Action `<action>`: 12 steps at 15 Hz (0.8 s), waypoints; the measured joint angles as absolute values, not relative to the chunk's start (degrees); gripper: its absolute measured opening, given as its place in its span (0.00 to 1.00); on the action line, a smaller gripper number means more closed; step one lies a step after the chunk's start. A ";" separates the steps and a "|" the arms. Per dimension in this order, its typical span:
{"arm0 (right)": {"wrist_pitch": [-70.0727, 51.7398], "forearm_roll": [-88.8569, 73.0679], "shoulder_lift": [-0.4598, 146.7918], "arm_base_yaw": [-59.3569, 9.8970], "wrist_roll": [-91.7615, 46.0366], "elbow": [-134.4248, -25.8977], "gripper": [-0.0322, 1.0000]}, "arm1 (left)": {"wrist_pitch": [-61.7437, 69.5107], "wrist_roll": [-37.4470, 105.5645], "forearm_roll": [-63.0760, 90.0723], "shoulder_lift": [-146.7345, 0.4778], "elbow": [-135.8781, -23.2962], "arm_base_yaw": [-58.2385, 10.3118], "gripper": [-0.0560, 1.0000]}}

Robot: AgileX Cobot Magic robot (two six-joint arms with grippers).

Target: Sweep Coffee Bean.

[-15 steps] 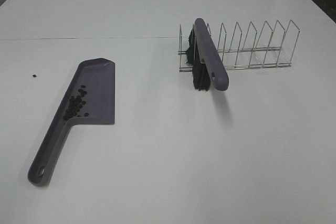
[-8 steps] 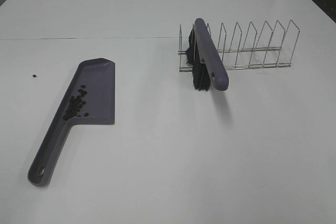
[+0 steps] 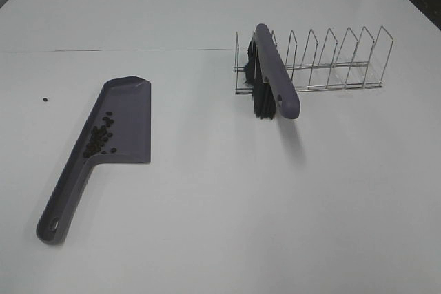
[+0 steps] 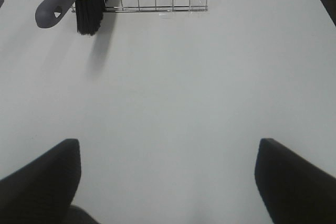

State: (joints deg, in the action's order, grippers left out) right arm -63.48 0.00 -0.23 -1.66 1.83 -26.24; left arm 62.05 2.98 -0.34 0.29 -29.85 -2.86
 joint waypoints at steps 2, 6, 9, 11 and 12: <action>-63.48 0.00 -0.23 -1.66 1.83 -26.24 0.77 | 62.05 2.98 -0.34 0.29 -29.85 -2.86 0.87; -63.48 0.00 -0.23 -1.66 1.83 -26.24 0.77 | 62.05 2.98 -0.34 0.29 -29.85 -2.86 0.87; -63.48 0.00 -0.23 -1.66 1.83 -26.24 0.77 | 62.05 2.98 -0.34 0.29 -29.85 -2.86 0.87; -63.48 0.00 -0.23 -1.66 1.83 -26.24 0.77 | 62.05 2.98 -0.34 0.29 -29.85 -2.86 0.87; -63.48 0.00 -0.23 -1.66 1.83 -26.24 0.77 | 62.05 2.98 -0.34 0.29 -29.85 -2.86 0.87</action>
